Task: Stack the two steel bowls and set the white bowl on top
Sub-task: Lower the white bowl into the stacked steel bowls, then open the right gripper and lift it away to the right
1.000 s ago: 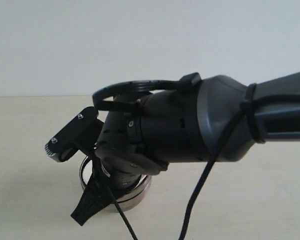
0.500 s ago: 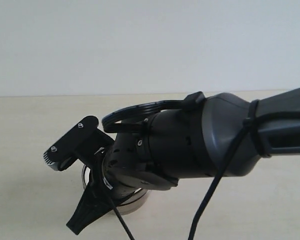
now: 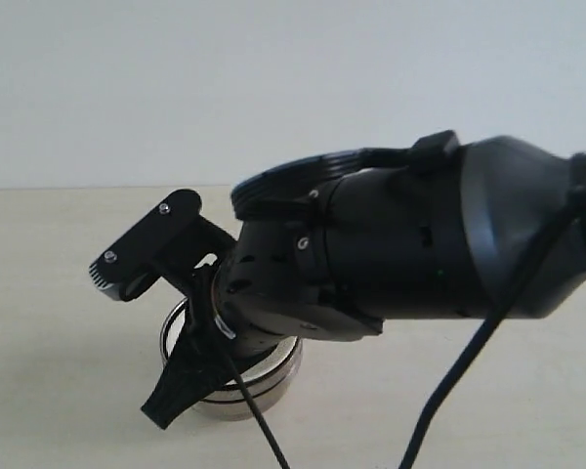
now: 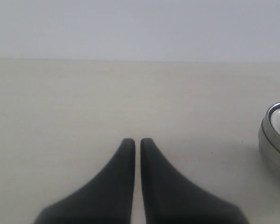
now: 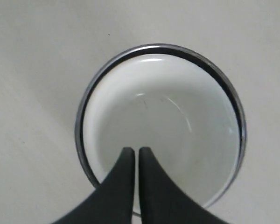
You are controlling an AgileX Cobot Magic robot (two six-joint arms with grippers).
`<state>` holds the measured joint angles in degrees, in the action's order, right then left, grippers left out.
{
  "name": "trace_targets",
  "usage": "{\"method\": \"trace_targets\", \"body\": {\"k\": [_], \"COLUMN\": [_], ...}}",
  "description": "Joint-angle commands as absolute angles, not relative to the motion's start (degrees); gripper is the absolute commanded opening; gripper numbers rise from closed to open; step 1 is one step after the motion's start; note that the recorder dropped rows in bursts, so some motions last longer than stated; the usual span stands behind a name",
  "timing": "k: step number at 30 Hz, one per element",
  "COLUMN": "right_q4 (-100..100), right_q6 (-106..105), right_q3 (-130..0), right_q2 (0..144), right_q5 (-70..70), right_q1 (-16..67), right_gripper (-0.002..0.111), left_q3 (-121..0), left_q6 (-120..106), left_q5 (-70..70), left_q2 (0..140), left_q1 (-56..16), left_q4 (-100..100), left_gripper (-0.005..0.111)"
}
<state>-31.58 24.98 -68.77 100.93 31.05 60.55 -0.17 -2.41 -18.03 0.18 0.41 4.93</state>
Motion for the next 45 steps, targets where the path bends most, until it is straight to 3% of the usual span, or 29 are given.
{"method": "trace_targets", "body": {"k": [1,25,45], "right_q4": [-33.13,-26.32,-29.26], "right_q6": [26.93,25.55,25.36], "right_q3": [-68.67,-68.67,-68.67], "right_q2": [98.93,107.13,92.20], "right_q5": [39.54,31.95,37.43], "right_q1": [60.48,60.48,60.48], "right_gripper": [0.000,0.000,0.000], "left_q3": [0.00,0.00,0.00], "left_q6": [-2.14,-2.14,-2.14], "left_q5": [-17.60,-17.60,-17.60], "left_q2": [0.00,0.00,0.00], "left_q1": [0.12,0.12,0.12], "left_q4": [4.93,4.93,4.93], "left_gripper": [0.004,0.004,0.004]}}
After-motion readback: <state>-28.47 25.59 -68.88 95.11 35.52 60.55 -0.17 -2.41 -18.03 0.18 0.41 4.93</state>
